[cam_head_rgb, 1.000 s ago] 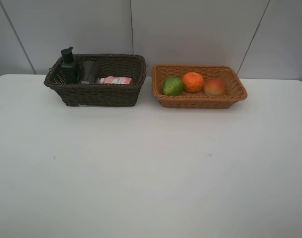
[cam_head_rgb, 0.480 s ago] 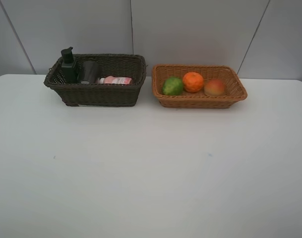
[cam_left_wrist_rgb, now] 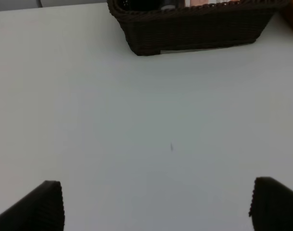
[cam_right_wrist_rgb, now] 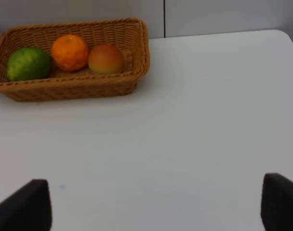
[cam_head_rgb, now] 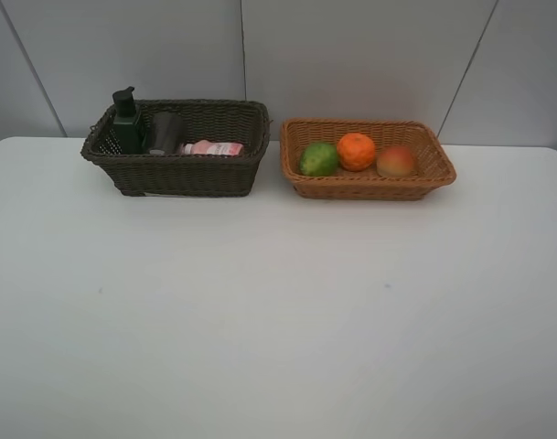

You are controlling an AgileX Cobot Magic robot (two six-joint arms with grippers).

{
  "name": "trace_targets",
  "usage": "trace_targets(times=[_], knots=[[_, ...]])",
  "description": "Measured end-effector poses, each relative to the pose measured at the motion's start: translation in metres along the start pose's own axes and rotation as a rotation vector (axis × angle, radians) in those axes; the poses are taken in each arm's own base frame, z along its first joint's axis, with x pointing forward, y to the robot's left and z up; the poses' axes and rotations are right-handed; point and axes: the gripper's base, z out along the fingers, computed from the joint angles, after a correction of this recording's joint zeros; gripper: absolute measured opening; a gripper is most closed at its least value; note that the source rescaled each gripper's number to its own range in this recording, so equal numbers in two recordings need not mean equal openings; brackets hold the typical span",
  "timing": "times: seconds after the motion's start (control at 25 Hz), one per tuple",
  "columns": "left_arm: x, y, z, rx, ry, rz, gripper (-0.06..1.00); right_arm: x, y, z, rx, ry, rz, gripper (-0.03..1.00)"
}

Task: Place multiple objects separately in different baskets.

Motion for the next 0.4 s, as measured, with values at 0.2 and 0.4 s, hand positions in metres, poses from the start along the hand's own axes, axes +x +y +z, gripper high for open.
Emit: trace_targets(times=[0.2, 0.4], knots=[[0.0000, 0.0000, 0.0000, 0.000, 0.000, 0.000, 1.00, 0.0000, 0.0000, 0.0000, 0.000, 0.000, 0.000, 0.88], [0.0000, 0.0000, 0.0000, 0.000, 0.000, 0.000, 1.00, 0.0000, 0.0000, 0.0000, 0.000, 0.000, 0.000, 0.88]])
